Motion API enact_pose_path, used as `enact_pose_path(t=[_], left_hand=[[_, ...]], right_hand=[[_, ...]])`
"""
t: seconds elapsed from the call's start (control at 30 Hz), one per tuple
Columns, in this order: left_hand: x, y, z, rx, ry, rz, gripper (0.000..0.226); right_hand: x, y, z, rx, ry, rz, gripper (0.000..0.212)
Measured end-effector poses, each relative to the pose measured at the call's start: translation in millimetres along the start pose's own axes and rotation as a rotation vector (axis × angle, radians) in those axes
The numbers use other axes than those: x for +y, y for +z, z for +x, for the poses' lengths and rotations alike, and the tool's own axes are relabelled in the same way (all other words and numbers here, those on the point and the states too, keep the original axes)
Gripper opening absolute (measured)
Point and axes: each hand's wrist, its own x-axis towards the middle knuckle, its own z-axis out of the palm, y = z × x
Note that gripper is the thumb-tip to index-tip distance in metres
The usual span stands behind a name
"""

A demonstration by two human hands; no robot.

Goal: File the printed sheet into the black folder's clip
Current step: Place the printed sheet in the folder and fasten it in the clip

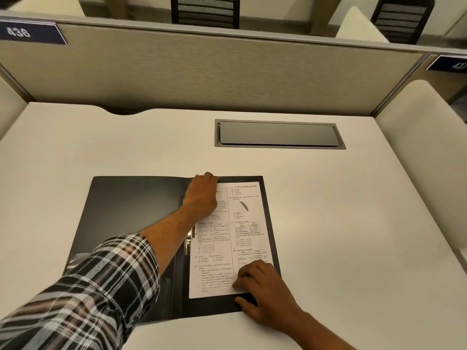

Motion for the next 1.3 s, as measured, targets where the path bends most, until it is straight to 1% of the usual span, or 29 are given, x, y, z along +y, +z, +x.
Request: enact_pose_path(t=[0.2, 0.47, 0.8, 1.03, 1.13, 1.23, 1.3], left_hand=[[-1.8, 3.3, 1.7, -0.006, -0.009, -0.050, 0.041], [-2.0, 3.8, 2.6, -0.003, -0.015, -0.055, 0.042], [-1.2, 2.5, 4.4, -0.023, -0.011, -0.020, 0.043], [-1.4, 0.9, 4.7, -0.022, -0.004, -0.004, 0.043], [-0.7, -0.4, 5.6, -0.034, -0.006, 0.028, 0.044], [-0.1, -1.9, 4.0, -0.058, -0.003, 0.063, 0.048], [0.0, -3.4, 1.9, -0.059, 0.002, 0.051, 0.053]], right_hand=[[-0.4, -0.7, 3.7, -0.034, -0.046, -0.015, 0.032], [1.2, 8.4, 6.7, 0.010, -0.095, -0.035, 0.024], [-1.2, 9.2, 8.3, 0.025, -0.084, -0.006, 0.023], [-2.3, 9.0, 9.0, 0.010, -0.021, 0.031, 0.028], [-2.3, 8.9, 10.4, 0.001, -0.029, 0.015, 0.030], [-4.8, 6.6, 11.3, -0.028, -0.015, 0.009, 0.036], [-6.8, 2.6, 11.1, -0.032, 0.017, 0.048, 0.042]])
